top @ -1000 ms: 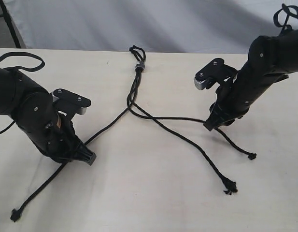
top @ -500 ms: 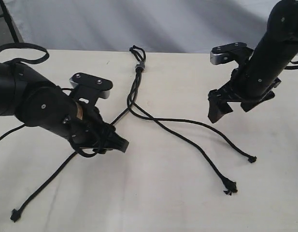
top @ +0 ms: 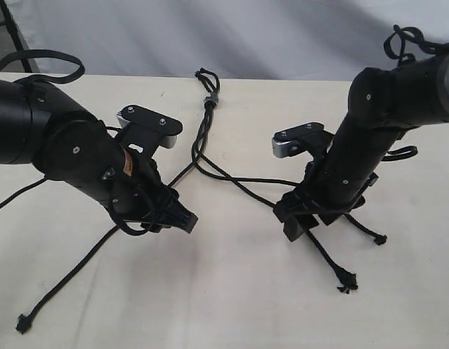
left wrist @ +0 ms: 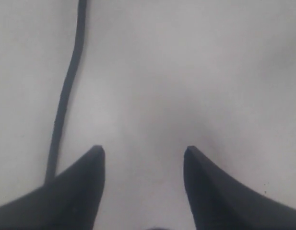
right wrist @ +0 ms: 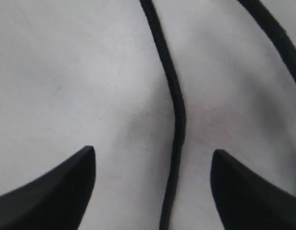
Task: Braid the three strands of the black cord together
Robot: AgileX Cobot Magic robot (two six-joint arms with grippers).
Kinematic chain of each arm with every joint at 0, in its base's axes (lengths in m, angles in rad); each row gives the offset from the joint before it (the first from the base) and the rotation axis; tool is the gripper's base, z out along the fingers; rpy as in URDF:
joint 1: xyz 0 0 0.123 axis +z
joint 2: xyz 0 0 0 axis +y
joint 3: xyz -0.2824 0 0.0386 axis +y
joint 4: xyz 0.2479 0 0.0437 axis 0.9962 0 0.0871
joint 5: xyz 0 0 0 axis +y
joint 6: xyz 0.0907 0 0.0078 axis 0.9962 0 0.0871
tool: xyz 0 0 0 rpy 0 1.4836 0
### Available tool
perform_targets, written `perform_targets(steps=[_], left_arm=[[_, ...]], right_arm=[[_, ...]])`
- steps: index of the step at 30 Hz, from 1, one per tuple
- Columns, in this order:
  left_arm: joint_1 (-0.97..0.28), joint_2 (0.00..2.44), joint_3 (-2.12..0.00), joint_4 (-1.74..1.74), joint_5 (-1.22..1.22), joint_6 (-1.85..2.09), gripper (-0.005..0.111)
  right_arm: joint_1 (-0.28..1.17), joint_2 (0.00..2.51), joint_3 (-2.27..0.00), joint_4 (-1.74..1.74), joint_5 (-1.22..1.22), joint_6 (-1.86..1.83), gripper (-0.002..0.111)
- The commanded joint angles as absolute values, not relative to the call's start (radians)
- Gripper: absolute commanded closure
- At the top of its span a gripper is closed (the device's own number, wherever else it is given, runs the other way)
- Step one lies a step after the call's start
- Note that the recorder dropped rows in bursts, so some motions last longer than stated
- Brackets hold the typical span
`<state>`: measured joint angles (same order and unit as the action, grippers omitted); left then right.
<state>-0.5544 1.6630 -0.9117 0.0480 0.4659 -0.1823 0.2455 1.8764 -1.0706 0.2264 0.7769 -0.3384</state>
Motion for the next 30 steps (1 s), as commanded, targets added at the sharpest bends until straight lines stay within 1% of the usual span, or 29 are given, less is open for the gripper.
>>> perform_targets(steps=[1, 5, 7, 11, 13, 16, 18, 21, 24, 27, 30], left_arm=[[-0.557, 1.653, -0.916, 0.06, 0.483, -0.181, 0.058], [-0.557, 1.653, -0.916, 0.072, 0.483, -0.181, 0.058], [-0.557, 1.653, -0.916, 0.082, 0.483, -0.181, 0.058], [-0.557, 1.653, -0.916, 0.106, 0.494, -0.181, 0.058], [-0.557, 1.653, -0.916, 0.131, 0.518, -0.184, 0.058], [-0.557, 1.653, -0.916, 0.17, 0.559, -0.219, 0.058], [-0.557, 1.653, -0.916, 0.175, 0.567, -0.243, 0.058], [-0.557, 1.653, -0.916, 0.167, 0.565, -0.267, 0.058], [-0.557, 1.653, -0.916, 0.08, 0.534, -0.261, 0.058], [-0.584, 1.653, -0.916, 0.031, 0.492, -0.225, 0.058], [-0.64, 1.668, -0.916, -0.009, 0.434, -0.224, 0.058]], right_arm=[[0.247, 1.923, -1.068, 0.184, 0.756, -0.313, 0.035], [0.266, 1.978, -1.068, 0.192, 0.771, -0.313, 0.035], [0.297, 1.991, -1.068, 0.251, 0.799, -0.327, 0.035], [0.413, 1.993, -1.068, 0.4, 0.863, -0.434, 0.035], [0.493, 1.993, -1.068, 0.447, 0.893, -0.475, 0.035], [0.581, 1.967, -1.07, 0.431, 0.897, -0.48, 0.035], [0.592, 1.927, -1.076, 0.393, 0.897, -0.478, 0.035], [0.556, 1.84, -1.102, 0.332, 0.888, -0.43, 0.035], [0.479, 1.743, -1.113, 0.283, 0.819, -0.408, 0.035], [0.374, 1.685, -1.113, 0.247, 0.73, -0.378, 0.035], [0.255, 1.678, -1.113, 0.249, 0.711, -0.378, 0.035]])
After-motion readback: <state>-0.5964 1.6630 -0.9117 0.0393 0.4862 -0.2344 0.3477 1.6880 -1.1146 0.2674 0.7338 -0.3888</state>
